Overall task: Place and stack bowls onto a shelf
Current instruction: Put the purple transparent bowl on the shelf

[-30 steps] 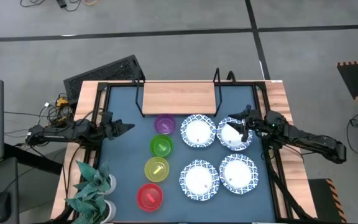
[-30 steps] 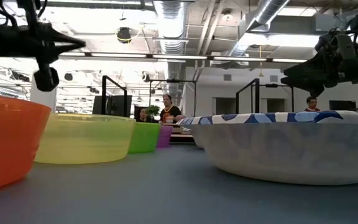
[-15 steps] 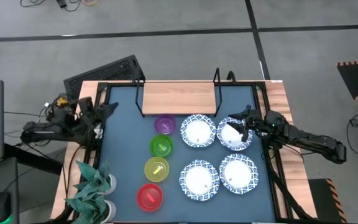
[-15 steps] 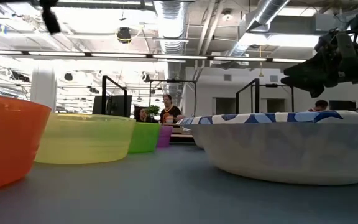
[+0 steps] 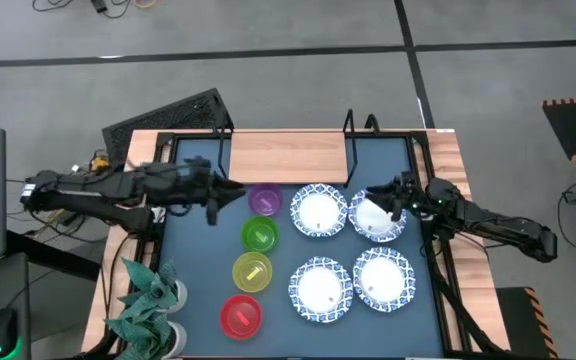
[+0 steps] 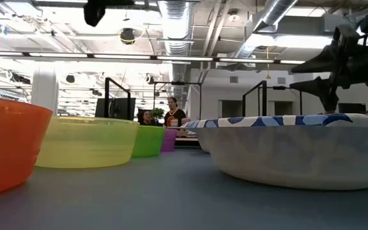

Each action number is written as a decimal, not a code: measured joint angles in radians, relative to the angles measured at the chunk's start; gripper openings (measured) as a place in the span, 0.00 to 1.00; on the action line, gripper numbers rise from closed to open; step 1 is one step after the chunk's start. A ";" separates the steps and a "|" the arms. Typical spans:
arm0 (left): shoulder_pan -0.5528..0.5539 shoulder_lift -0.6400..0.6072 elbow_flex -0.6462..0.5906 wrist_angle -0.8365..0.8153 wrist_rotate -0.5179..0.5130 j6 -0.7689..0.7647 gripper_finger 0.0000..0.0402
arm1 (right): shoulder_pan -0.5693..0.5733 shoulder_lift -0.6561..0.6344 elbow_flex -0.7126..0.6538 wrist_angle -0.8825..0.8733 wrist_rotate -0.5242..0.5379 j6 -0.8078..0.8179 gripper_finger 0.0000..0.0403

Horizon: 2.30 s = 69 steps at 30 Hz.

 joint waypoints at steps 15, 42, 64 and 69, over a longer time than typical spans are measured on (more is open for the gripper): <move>0.185 0.394 0.169 -0.381 0.061 -0.365 0.26 | 0.000 -0.001 0.000 0.000 0.000 0.164 0.55; 0.251 0.716 0.169 -0.482 0.064 -0.578 0.26 | 0.000 -0.001 0.000 -0.003 0.000 0.161 0.55; 0.253 0.719 0.124 -0.402 0.068 -0.605 0.26 | 0.000 -0.001 0.000 -0.007 0.000 0.161 0.55; 0.253 0.719 0.124 -0.370 0.081 -0.603 0.26 | 0.000 -0.001 0.000 -0.006 0.000 0.161 0.55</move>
